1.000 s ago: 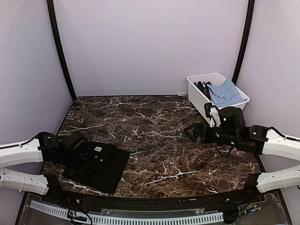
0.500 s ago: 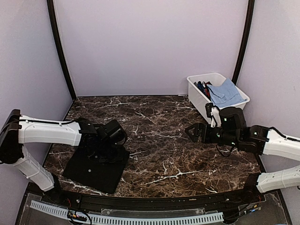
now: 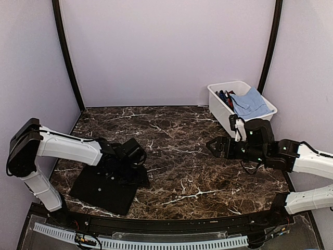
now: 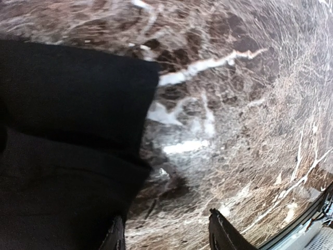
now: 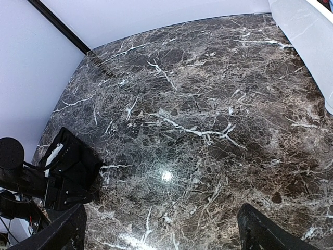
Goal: Fold and stack the long sleeve shirts
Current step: Move the square-folded shirt to the corner of the board.
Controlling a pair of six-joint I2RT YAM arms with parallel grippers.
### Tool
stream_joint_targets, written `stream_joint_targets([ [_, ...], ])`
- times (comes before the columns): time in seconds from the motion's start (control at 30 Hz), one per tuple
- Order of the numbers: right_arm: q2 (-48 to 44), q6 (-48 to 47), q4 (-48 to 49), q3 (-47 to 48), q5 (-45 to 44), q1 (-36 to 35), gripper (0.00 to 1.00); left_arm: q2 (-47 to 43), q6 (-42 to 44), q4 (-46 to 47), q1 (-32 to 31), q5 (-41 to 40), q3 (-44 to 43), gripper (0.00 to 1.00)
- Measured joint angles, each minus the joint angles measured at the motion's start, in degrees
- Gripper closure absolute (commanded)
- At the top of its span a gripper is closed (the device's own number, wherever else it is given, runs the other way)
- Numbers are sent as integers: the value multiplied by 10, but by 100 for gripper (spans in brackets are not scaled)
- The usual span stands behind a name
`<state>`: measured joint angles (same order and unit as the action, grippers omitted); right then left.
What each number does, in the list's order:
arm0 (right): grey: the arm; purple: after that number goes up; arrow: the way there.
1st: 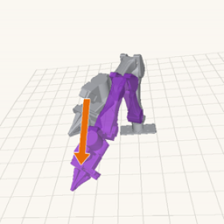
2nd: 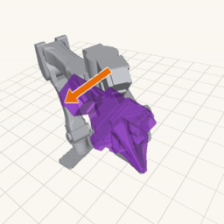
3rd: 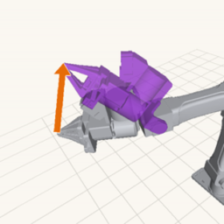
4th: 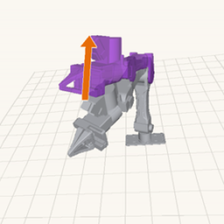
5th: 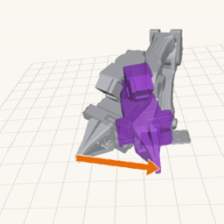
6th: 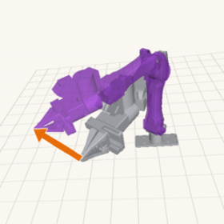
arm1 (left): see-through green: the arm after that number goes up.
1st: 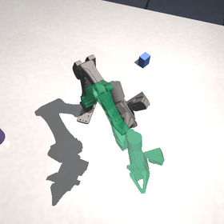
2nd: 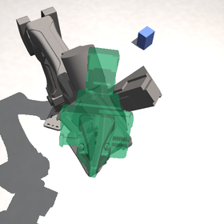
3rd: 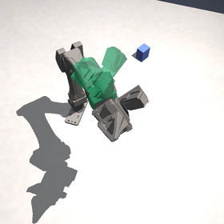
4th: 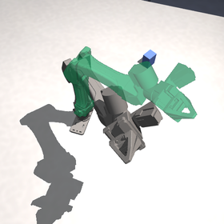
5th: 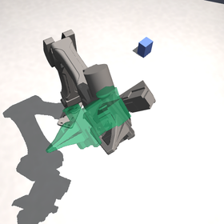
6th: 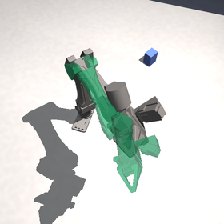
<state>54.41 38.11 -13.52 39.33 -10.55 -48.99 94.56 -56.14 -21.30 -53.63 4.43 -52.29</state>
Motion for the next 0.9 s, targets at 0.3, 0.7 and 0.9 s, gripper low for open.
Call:
stream_joint_targets([
  [0.3, 0, 1, 0, 0, 0, 0, 2, -96, -2, 42, 75, 13, 110, 45],
  [0.7, 5, 1, 1, 0, 0, 0, 2, -215, 20, 61, 212, 41, 217, 45],
  [0.9, 4, 1, 1, 0, 0, 0, 2, -246, 40, 47, 258, 47, 236, 44],
])
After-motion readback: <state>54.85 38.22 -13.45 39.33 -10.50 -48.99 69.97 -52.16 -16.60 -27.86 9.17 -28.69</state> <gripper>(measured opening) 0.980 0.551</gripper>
